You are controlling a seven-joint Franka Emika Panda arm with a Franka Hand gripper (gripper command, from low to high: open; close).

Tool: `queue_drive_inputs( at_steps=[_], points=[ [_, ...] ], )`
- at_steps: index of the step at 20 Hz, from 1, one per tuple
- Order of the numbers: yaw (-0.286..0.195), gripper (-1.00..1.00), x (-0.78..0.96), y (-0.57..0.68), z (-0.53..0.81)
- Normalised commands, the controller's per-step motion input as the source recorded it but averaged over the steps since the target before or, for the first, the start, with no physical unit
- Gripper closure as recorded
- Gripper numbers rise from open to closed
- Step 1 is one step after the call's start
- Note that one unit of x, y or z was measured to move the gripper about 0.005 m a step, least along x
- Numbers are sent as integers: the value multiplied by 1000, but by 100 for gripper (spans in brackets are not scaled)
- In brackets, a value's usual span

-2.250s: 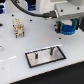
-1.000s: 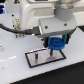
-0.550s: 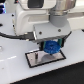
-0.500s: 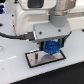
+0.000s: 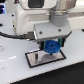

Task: Insert the blue gear onto the right peg, followed by the red gear

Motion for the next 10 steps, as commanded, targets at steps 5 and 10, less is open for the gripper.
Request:
queue_drive_inputs(
  at_steps=[5,10],
  points=[
    [0,100,202,77,182],
    [0,100,248,9,64]
  ],
)
